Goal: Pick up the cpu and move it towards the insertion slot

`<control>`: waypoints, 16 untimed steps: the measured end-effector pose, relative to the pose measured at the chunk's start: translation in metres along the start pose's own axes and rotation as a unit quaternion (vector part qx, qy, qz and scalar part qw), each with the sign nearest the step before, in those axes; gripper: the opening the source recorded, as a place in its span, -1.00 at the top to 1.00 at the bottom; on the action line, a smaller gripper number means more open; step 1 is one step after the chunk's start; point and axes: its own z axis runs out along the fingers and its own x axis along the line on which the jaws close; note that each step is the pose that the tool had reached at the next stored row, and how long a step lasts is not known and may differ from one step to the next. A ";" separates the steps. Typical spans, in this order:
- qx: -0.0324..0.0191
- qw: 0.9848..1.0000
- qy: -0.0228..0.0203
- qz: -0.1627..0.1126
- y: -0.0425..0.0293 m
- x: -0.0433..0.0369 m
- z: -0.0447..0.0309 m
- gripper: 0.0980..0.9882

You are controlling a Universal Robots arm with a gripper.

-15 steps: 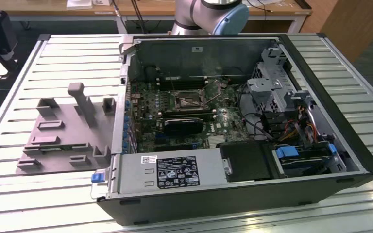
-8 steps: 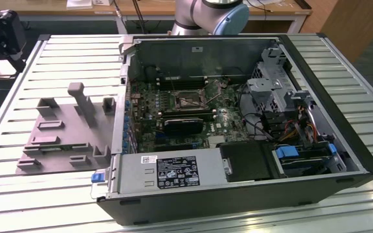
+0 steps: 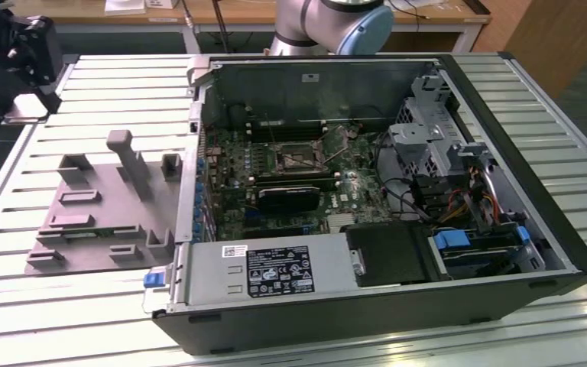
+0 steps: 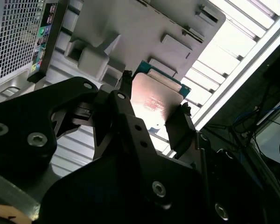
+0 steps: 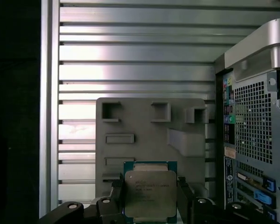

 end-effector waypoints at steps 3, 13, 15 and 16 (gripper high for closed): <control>0.000 1.000 0.001 0.000 0.0002 -0.0106 0.0004 0.01; 0.000 1.000 0.004 0.000 0.0011 -0.0496 0.0019 0.01; 0.000 1.000 0.004 0.000 0.0012 -0.0578 0.0021 0.01; 0.000 1.000 0.005 0.000 0.0013 -0.0620 0.0023 0.01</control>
